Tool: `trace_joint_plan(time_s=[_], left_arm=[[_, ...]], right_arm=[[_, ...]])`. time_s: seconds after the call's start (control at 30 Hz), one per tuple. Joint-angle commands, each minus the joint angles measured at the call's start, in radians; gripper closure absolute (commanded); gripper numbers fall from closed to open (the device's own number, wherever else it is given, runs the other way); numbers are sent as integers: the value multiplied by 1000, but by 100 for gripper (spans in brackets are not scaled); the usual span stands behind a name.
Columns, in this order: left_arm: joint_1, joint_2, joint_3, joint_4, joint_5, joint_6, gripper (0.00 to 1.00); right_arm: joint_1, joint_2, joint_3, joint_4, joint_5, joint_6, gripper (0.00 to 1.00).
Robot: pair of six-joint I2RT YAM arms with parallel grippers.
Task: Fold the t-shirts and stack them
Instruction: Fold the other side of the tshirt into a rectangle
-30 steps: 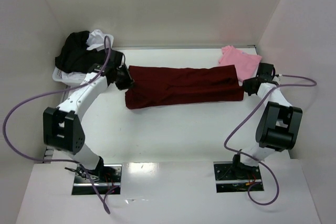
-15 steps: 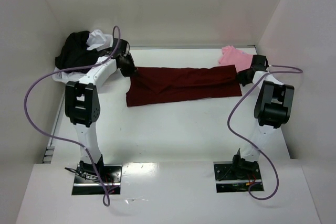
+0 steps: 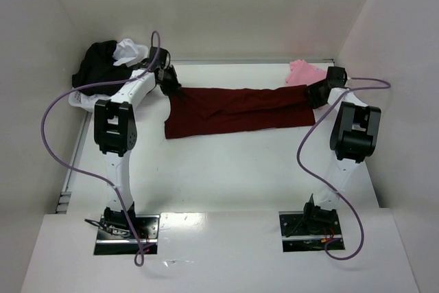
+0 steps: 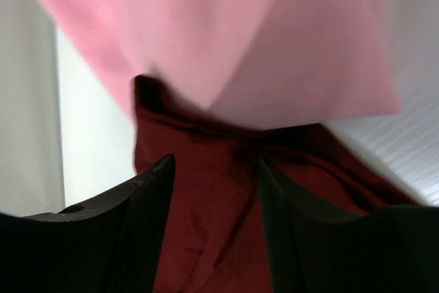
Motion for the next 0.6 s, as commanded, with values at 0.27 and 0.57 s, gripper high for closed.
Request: trace_joint_plan(time_s=[0.27, 0.57], left_arm=[[25, 155, 209, 32, 102, 44, 49], [25, -10, 66, 27, 94, 72, 0]], right_arm=[[68, -264, -64, 77, 31, -53, 40], [206, -289, -57, 87, 25, -94, 40]])
